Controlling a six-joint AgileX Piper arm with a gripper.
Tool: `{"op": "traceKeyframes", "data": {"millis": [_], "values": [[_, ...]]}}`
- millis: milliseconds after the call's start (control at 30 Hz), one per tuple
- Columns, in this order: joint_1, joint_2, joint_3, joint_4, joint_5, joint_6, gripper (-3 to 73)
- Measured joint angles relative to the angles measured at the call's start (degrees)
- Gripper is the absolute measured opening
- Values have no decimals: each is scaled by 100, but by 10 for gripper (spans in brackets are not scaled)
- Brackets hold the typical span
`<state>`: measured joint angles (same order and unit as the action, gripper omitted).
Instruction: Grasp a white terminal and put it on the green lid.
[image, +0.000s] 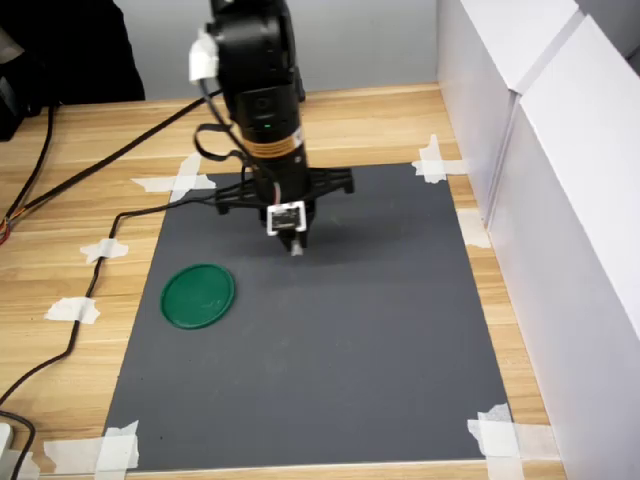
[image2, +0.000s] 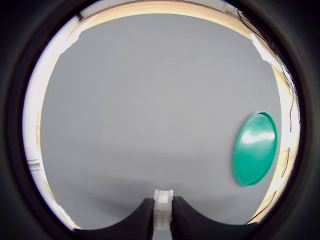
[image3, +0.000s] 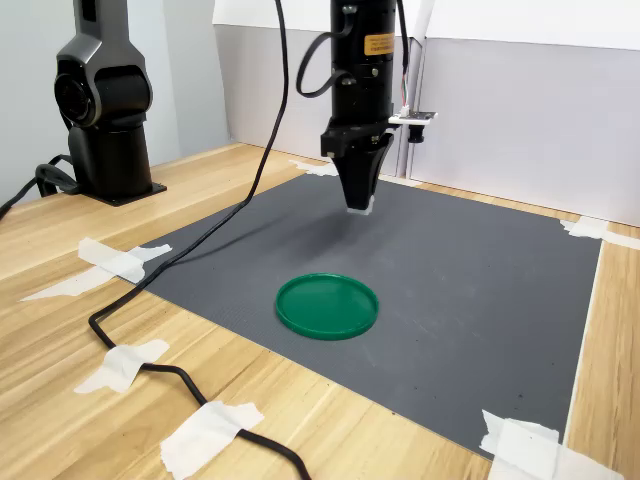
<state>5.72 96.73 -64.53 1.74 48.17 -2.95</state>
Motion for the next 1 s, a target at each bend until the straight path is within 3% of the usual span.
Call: {"op": "traceKeyframes", "data": {"millis": [200, 333, 467, 667, 767, 1000], "values": [[-1142, -7, 0, -49, -234, -679, 95], [-1618, 40, 0, -61, -620, -1115, 95], [-1736, 177, 0, -17, -785, -1616, 95], [-1736, 335, 0, 332, -894, -2239, 113], [-1736, 413, 0, 337, -882, -2302, 159], [-1736, 466, 0, 286, -984, -2319, 358]]}}
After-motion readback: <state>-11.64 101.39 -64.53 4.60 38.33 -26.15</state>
